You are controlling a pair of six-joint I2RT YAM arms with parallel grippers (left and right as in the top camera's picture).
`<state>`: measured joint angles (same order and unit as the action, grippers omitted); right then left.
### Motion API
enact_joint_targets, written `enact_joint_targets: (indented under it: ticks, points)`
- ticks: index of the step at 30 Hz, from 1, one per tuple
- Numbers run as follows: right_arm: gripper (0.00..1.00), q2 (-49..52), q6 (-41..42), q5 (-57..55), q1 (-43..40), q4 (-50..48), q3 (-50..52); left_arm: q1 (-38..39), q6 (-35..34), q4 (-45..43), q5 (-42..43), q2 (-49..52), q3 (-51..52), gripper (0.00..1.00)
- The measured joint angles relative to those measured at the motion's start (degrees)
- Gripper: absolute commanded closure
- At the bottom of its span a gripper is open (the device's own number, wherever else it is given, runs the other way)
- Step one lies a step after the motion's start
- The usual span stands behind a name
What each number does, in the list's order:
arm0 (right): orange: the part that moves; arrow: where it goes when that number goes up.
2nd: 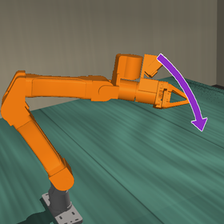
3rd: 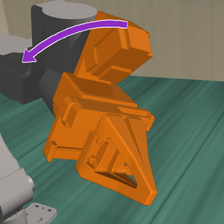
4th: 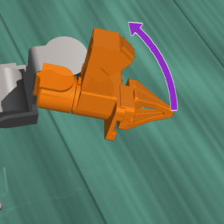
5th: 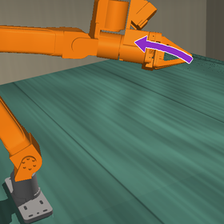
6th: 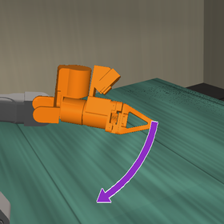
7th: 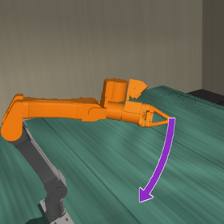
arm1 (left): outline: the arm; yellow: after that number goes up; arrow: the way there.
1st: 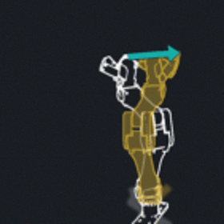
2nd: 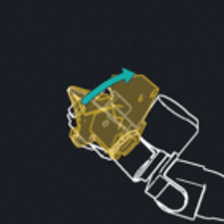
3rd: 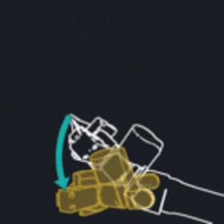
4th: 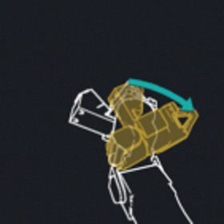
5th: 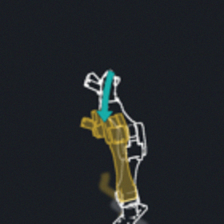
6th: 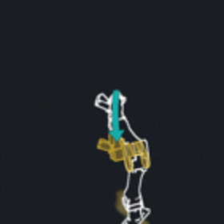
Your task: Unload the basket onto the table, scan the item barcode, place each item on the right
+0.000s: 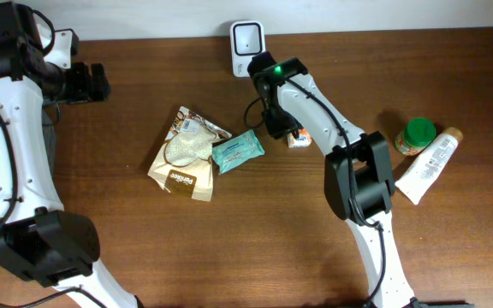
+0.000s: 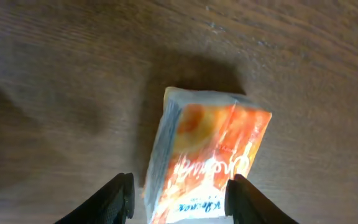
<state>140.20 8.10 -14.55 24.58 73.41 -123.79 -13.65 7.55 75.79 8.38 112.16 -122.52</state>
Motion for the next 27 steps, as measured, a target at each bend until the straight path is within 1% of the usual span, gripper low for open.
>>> enact_joint_targets:
  ticks: [5,8,12,15,22,24,27]
  points:
    - [0.54,0.17,0.04,-1.11,0.0,-0.42,1.51,0.0,0.02,0.0,-0.02,0.0,0.0,0.01]
    - [0.56,0.26,0.04,-1.31,0.0,-2.34,3.37,0.0,0.0,0.0,0.0,0.0,0.0,0.01]
    - [0.75,0.33,0.04,-1.97,0.0,-3.72,4.98,0.0,0.02,0.0,-0.02,0.0,0.0,0.01]
    - [0.96,0.33,-0.15,-2.67,0.0,-3.61,5.16,0.0,0.0,0.02,-0.02,0.0,0.0,0.01]
    - [0.96,0.33,-0.52,-1.64,0.0,1.42,3.26,0.0,0.02,0.02,-0.02,0.0,0.0,0.01]
    - [0.96,0.2,-1.97,2.38,-0.09,3.26,0.68,0.0,0.02,0.0,-0.02,0.0,0.0,0.01]
    - [0.95,-1.6,-4.96,11.74,-0.66,3.43,-1.7,0.0,0.0,0.0,-0.02,0.0,0.0,0.01]
